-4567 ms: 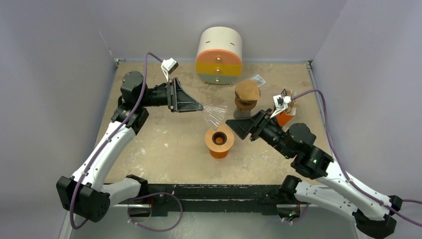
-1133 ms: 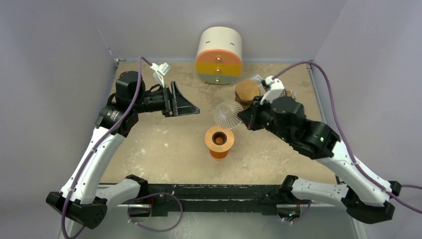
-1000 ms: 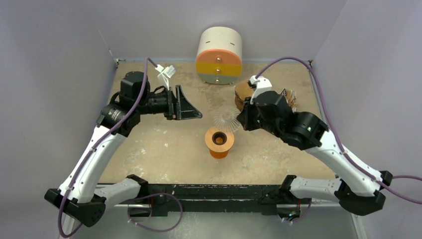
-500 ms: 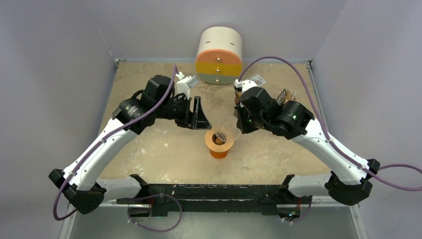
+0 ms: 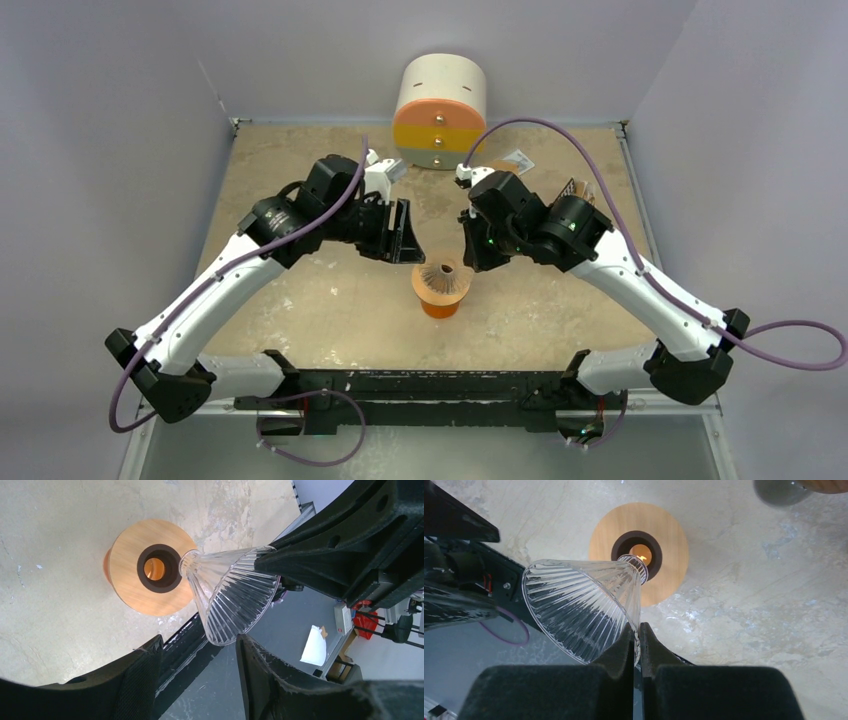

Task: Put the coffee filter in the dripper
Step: Place the coffee dripper in the dripper holder.

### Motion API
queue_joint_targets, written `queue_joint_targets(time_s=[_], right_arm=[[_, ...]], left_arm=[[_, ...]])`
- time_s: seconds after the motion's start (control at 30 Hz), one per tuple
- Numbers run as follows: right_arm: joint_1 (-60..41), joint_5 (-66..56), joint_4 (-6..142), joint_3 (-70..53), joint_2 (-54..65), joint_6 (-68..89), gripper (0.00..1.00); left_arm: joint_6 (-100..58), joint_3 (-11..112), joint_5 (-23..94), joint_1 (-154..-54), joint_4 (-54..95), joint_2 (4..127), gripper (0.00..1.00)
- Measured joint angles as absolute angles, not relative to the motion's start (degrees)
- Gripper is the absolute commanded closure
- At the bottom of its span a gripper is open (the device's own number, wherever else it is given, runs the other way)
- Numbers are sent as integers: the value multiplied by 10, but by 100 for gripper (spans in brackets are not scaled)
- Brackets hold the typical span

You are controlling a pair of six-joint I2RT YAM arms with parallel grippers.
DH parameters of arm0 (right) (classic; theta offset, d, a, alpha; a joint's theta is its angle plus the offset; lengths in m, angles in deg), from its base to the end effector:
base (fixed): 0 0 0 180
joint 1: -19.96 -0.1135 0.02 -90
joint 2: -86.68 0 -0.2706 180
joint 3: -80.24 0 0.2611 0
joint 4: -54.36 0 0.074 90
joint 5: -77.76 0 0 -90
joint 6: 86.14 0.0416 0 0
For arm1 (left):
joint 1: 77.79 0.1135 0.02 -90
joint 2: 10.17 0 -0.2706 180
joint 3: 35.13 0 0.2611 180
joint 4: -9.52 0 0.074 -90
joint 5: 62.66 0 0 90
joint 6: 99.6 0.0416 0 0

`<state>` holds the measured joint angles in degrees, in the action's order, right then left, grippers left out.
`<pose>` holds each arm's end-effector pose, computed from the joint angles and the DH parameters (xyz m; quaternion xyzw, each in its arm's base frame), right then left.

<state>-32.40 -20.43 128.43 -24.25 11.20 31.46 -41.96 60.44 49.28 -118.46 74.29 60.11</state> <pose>0.1646 0.2037 0.4206 -0.1710 0.9061 0.1944 0.3345 0.1808 -0.1758 0.4082 0.1453 0.8796 -0.3876 0.2343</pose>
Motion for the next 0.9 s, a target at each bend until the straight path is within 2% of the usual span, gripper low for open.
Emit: queue_joint_targets(time_s=[0.2, 0.33, 0.6, 0.9], right_arm=[[-319, -175, 1281, -242, 107, 325, 100], [-311, -163, 1278, -242, 105, 334, 100], [-283, -136, 1267, -242, 105, 353, 100], [-251, -92, 1243, -203, 116, 384, 100]], left_arm=[[-420, 599, 479, -1216, 735, 611, 52], [-420, 599, 466, -1234, 735, 620, 62], [-420, 598, 441, -1241, 735, 631, 74], [-424, 596, 418, -1247, 735, 648, 98]])
